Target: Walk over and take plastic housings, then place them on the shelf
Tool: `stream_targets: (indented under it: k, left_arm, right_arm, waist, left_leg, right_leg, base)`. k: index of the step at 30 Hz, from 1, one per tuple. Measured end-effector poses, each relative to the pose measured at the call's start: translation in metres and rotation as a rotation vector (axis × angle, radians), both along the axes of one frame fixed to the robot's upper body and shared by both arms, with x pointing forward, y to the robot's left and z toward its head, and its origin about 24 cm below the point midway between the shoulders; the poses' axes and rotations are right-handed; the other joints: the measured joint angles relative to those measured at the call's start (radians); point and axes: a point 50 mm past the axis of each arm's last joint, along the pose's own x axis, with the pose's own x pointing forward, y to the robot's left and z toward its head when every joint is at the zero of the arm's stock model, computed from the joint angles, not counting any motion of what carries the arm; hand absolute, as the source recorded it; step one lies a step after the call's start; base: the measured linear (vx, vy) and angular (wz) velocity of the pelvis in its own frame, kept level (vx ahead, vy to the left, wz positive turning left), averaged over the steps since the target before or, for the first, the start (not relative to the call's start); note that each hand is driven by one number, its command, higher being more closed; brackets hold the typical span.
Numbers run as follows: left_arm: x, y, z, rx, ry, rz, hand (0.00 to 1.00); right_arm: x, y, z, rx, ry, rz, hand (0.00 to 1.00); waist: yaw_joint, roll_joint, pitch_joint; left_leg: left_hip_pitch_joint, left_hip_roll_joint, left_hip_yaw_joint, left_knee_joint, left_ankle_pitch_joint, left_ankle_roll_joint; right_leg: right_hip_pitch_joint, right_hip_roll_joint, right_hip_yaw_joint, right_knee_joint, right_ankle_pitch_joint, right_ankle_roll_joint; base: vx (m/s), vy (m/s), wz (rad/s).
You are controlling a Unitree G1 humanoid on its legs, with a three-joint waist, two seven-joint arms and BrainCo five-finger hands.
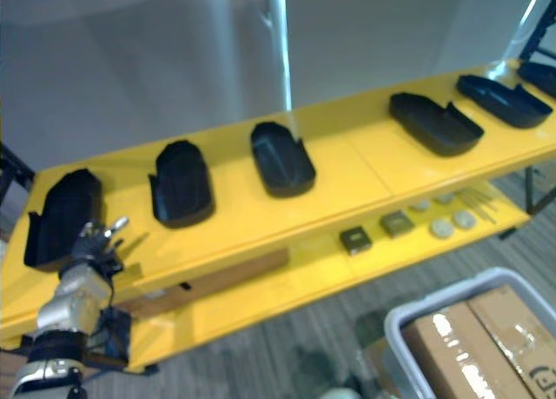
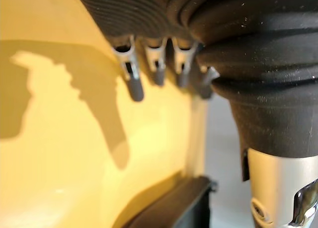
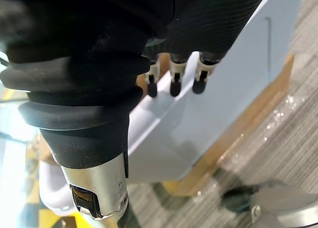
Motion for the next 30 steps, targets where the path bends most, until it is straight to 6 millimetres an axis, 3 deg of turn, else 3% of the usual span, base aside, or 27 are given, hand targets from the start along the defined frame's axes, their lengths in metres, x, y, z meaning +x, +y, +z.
stream_targets:
  k: [19, 24, 26, 30]
  left_arm:
    - [0.001, 0.001, 0.004, 0.015, -0.032, 0.021, 0.00]
    - [0.010, -0.009, 0.036, 0.059, -0.206, -0.057, 0.00]
    - [0.011, -0.018, 0.064, 0.104, -0.355, -0.090, 0.00]
    - [-0.013, -0.045, 0.093, 0.078, -0.655, -0.069, 0.00]
  right_arm:
    - [0.000, 0.000, -0.001, 0.004, 0.007, -0.001, 0.00]
    - [-0.001, 0.000, -0.001, 0.004, 0.006, -0.002, 0.00]
    - [0.000, 0.001, 0.000, 0.003, 0.002, -0.003, 0.00]
    - [-0.002, 0.000, 0.000, 0.000, -0.005, -0.023, 0.00]
  waist:
    - [-0.005, -0.004, 0.003]
    - [0.000, -0.003, 0.003]
    - [0.003, -0.001, 0.004]
    - [0.004, 0.006, 0.002]
  left_leg:
    - [0.000, 0.000, 0.000, -0.001, 0.000, 0.000]
    - [0.000, 0.000, 0.000, -0.001, 0.000, 0.000]
    - [-0.001, -0.001, -0.002, -0.001, 0.000, 0.000]
    - [-0.001, -0.004, -0.004, -0.019, 0.001, -0.001]
  right_leg:
    - [0.000, 0.000, 0.000, 0.000, 0.000, 0.000]
    - [0.000, -0.001, -0.001, 0.000, 0.000, 0.000]
    - [0.000, -0.001, -0.001, 0.000, 0.000, 0.000]
    - [0.001, -0.002, -0.004, 0.000, -0.004, -0.002]
  base:
    - [0.00, 0.000, 0.00]
    - [0.00, 0.000, 0.00]
    - [0.00, 0.000, 0.00]
    - [0.00, 0.000, 0.02]
